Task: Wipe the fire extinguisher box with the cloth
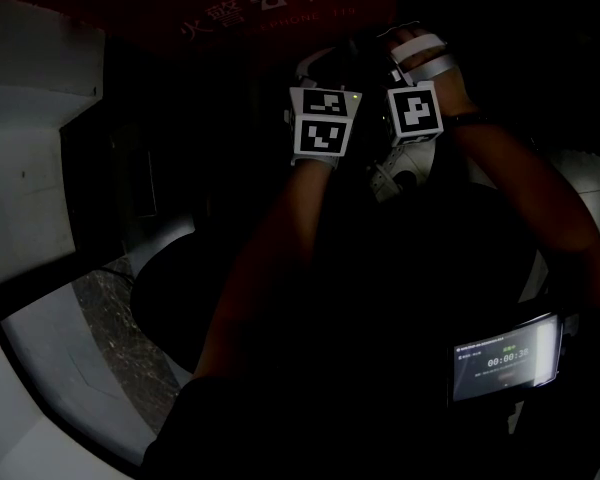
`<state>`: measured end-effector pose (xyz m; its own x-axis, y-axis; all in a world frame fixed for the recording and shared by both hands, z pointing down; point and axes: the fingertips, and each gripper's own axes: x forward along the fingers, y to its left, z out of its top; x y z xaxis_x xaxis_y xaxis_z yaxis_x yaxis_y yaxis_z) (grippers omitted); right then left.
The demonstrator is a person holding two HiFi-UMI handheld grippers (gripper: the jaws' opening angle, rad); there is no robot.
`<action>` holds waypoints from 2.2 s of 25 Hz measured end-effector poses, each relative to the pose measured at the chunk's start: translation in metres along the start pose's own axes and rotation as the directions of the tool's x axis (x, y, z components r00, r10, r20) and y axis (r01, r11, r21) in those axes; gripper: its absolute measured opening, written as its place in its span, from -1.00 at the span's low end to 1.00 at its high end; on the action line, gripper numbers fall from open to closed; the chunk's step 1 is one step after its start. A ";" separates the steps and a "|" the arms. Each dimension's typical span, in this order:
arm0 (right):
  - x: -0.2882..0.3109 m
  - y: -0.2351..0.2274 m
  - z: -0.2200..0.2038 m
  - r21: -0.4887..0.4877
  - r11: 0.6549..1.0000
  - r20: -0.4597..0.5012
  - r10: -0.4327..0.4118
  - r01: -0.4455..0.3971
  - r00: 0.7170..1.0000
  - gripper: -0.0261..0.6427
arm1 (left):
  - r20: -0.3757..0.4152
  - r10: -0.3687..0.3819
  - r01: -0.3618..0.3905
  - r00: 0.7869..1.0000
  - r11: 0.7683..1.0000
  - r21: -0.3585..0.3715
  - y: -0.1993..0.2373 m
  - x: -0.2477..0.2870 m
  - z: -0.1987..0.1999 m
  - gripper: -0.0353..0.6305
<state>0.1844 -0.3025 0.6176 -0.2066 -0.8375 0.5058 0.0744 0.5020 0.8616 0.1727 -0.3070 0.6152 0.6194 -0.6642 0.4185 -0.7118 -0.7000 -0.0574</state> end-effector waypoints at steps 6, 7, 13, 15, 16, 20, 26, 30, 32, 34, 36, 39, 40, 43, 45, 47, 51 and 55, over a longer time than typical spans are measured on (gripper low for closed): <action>0.004 0.007 0.001 0.009 0.999 -0.001 0.031 -0.031 1.000 -0.68 | -0.015 0.001 -0.001 1.000 1.000 -0.012 0.003 0.002 -0.006 -0.88; 0.001 0.005 0.002 0.011 1.000 0.000 0.024 -0.024 1.000 -0.68 | -0.007 0.001 -0.001 1.000 1.000 -0.014 0.003 0.000 -0.002 -0.88; -0.042 -0.041 0.009 0.126 0.990 0.034 -0.063 0.058 0.997 -0.68 | 0.067 -0.043 0.047 0.997 0.997 -0.068 -0.001 -0.040 0.046 -0.88; -0.060 -0.057 0.015 0.128 0.988 0.042 -0.094 0.088 0.995 -0.68 | 0.075 -0.041 0.047 0.996 0.995 -0.086 0.002 -0.056 0.062 -0.88; -0.071 -0.065 0.020 0.127 0.987 0.047 -0.107 0.100 0.993 -0.68 | 0.081 -0.037 0.045 0.996 0.995 -0.094 0.004 -0.066 0.071 -0.88; -0.113 -0.109 0.034 0.164 0.973 0.081 -0.175 0.160 0.981 -0.68 | 0.135 -0.018 0.032 0.991 0.994 -0.101 0.013 -0.112 0.120 -0.88; -0.174 -0.201 0.038 0.364 0.902 0.134 -0.297 0.232 0.945 -0.68 | 0.232 -0.023 0.032 0.972 0.999 -0.034 0.026 -0.176 0.216 -0.88; -0.204 -0.240 0.050 0.349 0.896 0.149 -0.343 0.275 0.928 -0.69 | 0.284 -0.034 0.029 0.958 0.999 0.022 0.026 -0.206 0.265 -0.88; -0.219 -0.265 0.054 0.319 0.895 0.149 -0.371 0.311 0.917 -0.69 | 0.308 -0.029 0.014 0.951 0.999 0.048 0.030 -0.219 0.293 -0.88; -0.240 -0.293 0.059 0.299 0.895 0.151 -0.387 0.332 0.910 -0.69 | 0.331 -0.017 0.002 0.943 0.999 0.047 0.035 -0.238 0.322 -0.88; -0.262 -0.320 0.068 0.278 0.892 0.156 -0.407 0.356 0.900 -0.69 | 0.360 0.005 -0.021 0.933 0.999 0.038 0.043 -0.260 0.349 -0.88; -0.289 -0.360 0.081 0.234 0.879 0.160 -0.456 0.415 0.875 -0.69 | 0.401 0.053 -0.080 0.914 0.996 0.050 0.059 -0.288 0.383 -0.88; -0.295 -0.372 0.085 0.221 0.874 0.159 -0.470 0.432 0.868 -0.69 | 0.411 0.064 -0.093 0.909 0.994 0.051 0.065 -0.296 0.392 -0.88; -0.307 -0.400 0.094 0.190 0.867 0.155 -0.491 0.461 0.858 -0.69 | 0.430 0.076 -0.101 0.900 0.994 0.036 0.079 -0.314 0.410 -0.88; -0.310 -0.418 0.099 0.178 0.863 0.152 -0.499 0.473 0.853 -0.69 | 0.441 0.081 -0.106 0.894 0.994 0.032 0.089 -0.323 0.422 -0.88; -0.310 -0.437 0.105 0.164 0.860 0.151 -0.506 0.483 0.849 -0.69 | 0.455 0.091 -0.122 0.886 0.992 0.038 0.100 -0.331 0.434 -0.88; -0.293 -0.483 0.116 0.138 0.864 0.153 -0.502 0.485 0.851 -0.69 | 0.463 0.154 -0.186 0.873 0.982 0.026 0.138 -0.341 0.449 -0.88; -0.244 -0.527 0.130 0.083 0.900 0.146 -0.436 0.428 0.888 -0.69 | 0.429 0.245 -0.267 0.869 0.964 -0.010 0.183 -0.345 0.448 -0.88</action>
<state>0.0688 -0.3348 0.0345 -0.3585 -0.9311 0.0671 -0.1030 0.1109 0.9885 -0.0229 -0.3239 0.0542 0.5059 -0.8617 -0.0393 -0.8547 -0.4947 -0.1575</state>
